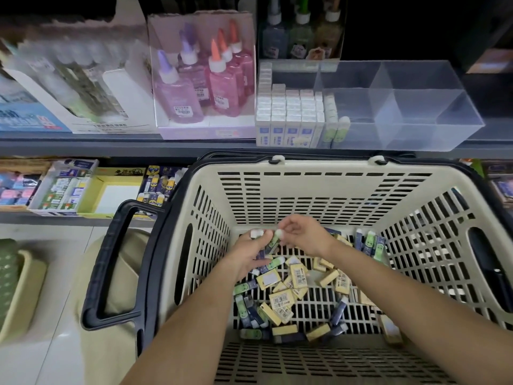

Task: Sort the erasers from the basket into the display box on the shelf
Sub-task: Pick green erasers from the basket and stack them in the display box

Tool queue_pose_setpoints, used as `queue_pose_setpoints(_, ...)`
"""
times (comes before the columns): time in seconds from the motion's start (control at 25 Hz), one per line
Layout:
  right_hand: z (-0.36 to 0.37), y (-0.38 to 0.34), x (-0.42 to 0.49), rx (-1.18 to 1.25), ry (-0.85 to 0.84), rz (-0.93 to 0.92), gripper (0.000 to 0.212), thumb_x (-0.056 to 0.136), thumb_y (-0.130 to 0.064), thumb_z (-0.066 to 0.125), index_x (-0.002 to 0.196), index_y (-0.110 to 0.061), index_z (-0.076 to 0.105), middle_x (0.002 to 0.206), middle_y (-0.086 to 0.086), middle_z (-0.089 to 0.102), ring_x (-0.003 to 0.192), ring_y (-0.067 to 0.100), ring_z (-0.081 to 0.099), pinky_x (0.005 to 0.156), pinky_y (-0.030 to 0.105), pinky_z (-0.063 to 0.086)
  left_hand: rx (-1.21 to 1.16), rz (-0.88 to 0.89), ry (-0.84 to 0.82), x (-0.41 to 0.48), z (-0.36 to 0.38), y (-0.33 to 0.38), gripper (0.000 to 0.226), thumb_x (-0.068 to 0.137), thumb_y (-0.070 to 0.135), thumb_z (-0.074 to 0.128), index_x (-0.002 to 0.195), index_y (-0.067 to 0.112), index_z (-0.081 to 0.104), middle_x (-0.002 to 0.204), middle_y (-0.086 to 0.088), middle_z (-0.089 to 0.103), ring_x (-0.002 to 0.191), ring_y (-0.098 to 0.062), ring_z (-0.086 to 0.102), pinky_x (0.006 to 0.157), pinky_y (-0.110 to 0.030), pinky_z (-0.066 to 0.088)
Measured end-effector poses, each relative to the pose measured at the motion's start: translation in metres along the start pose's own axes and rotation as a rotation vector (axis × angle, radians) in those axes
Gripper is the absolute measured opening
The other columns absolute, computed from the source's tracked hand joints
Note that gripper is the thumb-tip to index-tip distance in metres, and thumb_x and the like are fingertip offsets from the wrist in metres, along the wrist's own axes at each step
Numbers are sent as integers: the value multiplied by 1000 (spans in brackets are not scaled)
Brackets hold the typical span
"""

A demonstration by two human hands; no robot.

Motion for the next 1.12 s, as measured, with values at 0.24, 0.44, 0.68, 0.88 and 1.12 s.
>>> queue_pose_setpoints(0.24,8,5,5,-244,48,-26,6,89,-14,60,94,-12,61,92,3,65,82,15,64,75,27,53,-135,-30,-31,1,-10,1,30,78,32,73,96,11,64,81,-5,72,80,-17,66,74,-34,57)
queue_pose_setpoints(0.44,40,25,-3,-1027,-141,-142,33,90,-18,49,122,-16,55,119,5,52,111,23,52,83,37,51,-147,-46,-21,3,-8,0,16,87,27,63,94,14,68,85,-3,74,75,-15,68,71,-33,56)
queue_pose_setpoints(0.68,4,3,-15,-440,-42,-113,12,87,-19,61,98,-16,63,88,-7,65,86,12,63,77,21,52,-76,-82,-12,1,-7,1,37,84,39,65,111,14,63,93,-7,70,78,-19,65,71,-34,55)
queue_pose_setpoints(0.88,-12,-16,-31,-173,-18,-57,11,88,-28,62,80,-19,63,70,-2,68,60,4,65,60,18,53,-16,-207,-302,-11,22,0,59,67,47,76,113,14,58,112,-13,64,95,-27,67,76,-39,57)
queue_pose_setpoints(1.12,-37,1,-63,-92,-34,36,9,92,-16,56,94,-12,64,82,-2,69,70,3,66,66,19,53,84,-160,-331,-13,38,2,22,75,6,74,95,13,66,84,-5,74,75,-15,70,61,-27,57)
Point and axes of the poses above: each hand's wrist, its own x-axis towards the middle knuckle, its own z-axis out of the palm, y = z × x, the point moved 5 cm from there along x, towards the middle knuckle
